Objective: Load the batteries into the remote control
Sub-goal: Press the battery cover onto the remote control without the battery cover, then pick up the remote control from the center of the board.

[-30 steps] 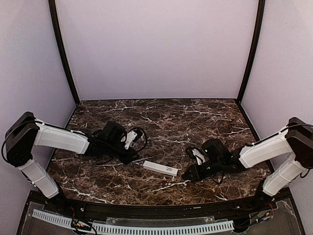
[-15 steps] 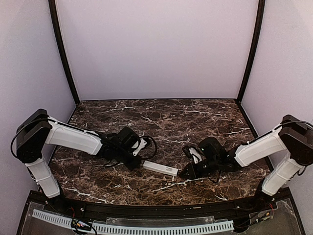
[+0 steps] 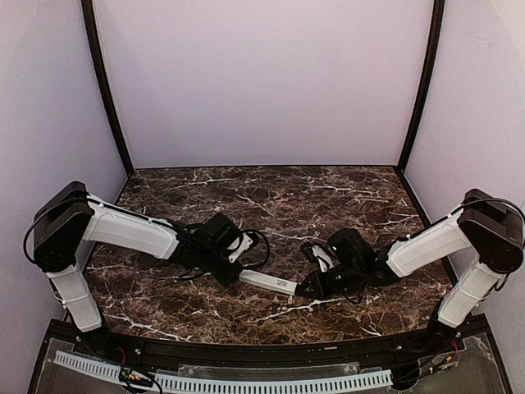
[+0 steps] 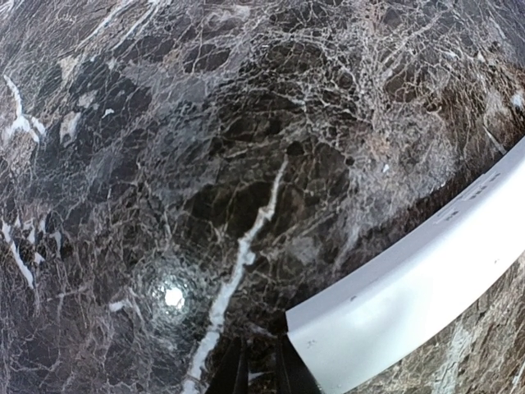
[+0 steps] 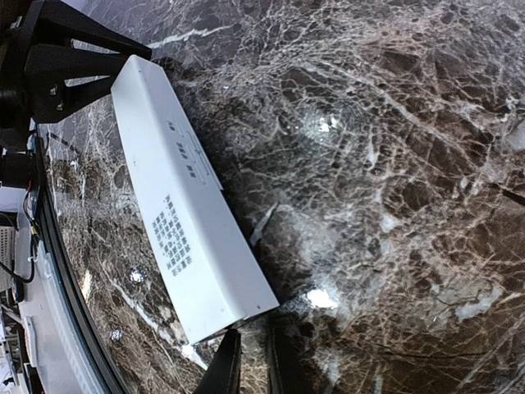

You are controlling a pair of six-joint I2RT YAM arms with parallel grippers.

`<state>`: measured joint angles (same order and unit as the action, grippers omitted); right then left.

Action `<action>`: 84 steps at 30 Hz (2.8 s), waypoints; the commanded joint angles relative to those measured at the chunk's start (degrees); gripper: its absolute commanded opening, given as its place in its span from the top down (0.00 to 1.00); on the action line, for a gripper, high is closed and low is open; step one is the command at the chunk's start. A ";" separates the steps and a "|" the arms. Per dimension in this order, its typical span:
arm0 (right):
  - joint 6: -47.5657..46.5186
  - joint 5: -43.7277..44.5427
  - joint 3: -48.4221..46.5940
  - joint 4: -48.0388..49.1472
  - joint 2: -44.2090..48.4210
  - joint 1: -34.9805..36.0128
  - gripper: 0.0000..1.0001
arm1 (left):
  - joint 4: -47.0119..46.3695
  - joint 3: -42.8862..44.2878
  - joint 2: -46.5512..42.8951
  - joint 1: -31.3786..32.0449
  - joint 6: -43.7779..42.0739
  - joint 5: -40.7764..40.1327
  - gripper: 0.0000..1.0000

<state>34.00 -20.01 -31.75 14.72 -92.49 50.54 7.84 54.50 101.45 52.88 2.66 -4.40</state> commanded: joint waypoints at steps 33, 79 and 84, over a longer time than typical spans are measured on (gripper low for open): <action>-1.37 2.15 1.17 -3.43 -2.18 -1.58 0.92 | 9.26 5.90 4.71 6.00 -6.58 4.02 0.92; -10.96 10.14 12.39 -12.52 50.48 -8.36 0.01 | 25.74 25.81 12.03 0.70 -42.63 25.97 0.40; -11.36 9.01 11.30 -12.10 46.93 -8.36 0.01 | 27.46 27.53 14.60 1.44 -44.26 23.87 0.50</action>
<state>23.94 -9.72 -19.66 2.59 -43.72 42.57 31.24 80.07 114.61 53.60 -38.50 20.56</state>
